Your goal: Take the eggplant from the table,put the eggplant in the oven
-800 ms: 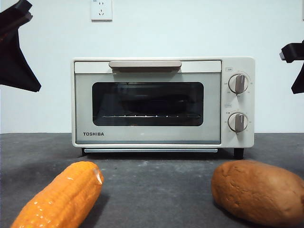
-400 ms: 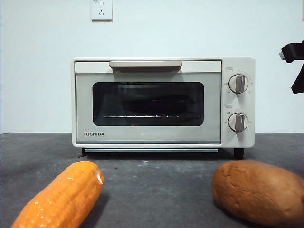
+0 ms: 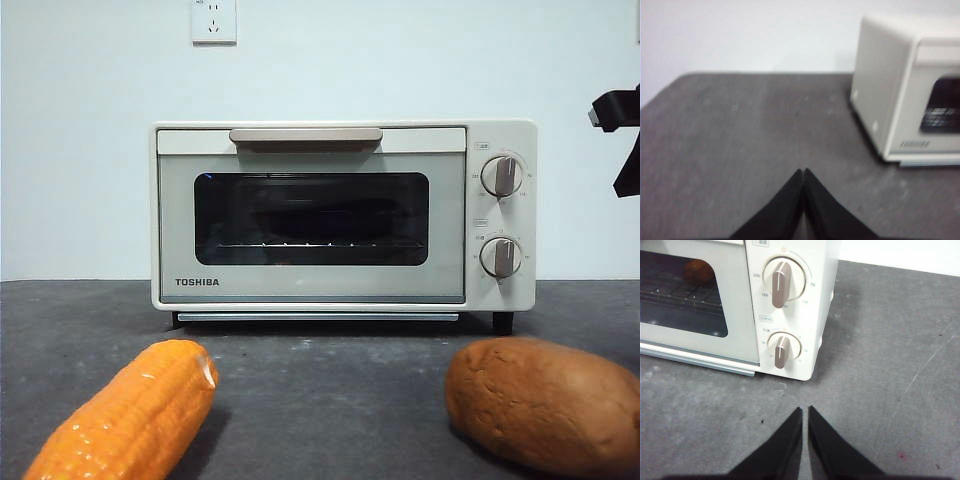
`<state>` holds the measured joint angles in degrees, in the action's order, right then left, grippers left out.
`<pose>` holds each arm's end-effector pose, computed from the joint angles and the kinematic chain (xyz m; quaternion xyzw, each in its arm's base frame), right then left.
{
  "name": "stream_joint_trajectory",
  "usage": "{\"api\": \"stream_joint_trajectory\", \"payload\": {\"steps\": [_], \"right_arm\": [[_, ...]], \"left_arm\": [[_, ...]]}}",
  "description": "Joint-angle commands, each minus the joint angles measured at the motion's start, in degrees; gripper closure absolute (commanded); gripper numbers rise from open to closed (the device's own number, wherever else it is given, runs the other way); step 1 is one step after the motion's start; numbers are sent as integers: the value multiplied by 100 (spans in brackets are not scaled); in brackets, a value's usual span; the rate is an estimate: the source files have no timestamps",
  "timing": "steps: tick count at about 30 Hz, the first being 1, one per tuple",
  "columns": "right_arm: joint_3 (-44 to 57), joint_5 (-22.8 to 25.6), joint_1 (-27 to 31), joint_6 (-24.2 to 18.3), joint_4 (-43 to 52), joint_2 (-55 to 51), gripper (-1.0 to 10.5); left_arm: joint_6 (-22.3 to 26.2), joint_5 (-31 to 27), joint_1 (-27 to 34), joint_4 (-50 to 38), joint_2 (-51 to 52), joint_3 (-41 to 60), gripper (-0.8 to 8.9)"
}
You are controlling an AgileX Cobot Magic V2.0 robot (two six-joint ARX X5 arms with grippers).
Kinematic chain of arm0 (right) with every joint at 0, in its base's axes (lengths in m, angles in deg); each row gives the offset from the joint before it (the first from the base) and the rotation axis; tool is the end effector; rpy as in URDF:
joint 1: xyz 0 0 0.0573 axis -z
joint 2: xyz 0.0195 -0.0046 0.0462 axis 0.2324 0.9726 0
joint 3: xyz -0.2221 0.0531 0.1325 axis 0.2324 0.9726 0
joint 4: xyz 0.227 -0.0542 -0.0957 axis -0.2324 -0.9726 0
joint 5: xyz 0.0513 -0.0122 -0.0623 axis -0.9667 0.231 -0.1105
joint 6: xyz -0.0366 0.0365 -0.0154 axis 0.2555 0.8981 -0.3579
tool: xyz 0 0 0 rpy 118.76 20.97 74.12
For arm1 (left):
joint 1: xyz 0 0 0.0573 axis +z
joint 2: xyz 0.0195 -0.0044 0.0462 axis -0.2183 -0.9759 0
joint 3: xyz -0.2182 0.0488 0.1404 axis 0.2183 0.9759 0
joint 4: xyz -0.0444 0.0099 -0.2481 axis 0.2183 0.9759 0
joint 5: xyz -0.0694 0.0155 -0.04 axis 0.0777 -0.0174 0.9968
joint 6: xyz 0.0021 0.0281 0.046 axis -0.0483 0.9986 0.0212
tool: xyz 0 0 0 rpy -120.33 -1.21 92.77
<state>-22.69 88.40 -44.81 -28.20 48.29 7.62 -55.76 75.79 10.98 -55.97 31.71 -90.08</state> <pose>0.1335 0.0703 0.2004 -0.0127 0.1653 0.0913 0.9819 0.0867 -0.0032 0.1860 -0.0041 0.0594 -0.0245 0.9979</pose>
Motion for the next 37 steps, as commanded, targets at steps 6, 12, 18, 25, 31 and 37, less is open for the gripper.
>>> {"api": "stream_joint_trajectory", "payload": {"steps": [6,12,18,25,31,37], "right_arm": [[-33,11,-24,-7,61,22,943],[-33,11,-24,-7,61,24,943],[-33,11,-24,-7,61,24,943],[-33,11,-24,-7,61,24,943],[-33,20,-22,-81,-120,-181,943],[-17,256,472,-334,-680,-1600,943]], "left_arm": [[92,-20,129,-52,24,597,807],[92,-15,129,-385,24,697,807],[92,-15,129,-374,22,695,807],[92,-15,129,-374,22,695,807],[92,-15,129,-374,22,695,807],[92,-15,129,-374,22,695,807]]}}
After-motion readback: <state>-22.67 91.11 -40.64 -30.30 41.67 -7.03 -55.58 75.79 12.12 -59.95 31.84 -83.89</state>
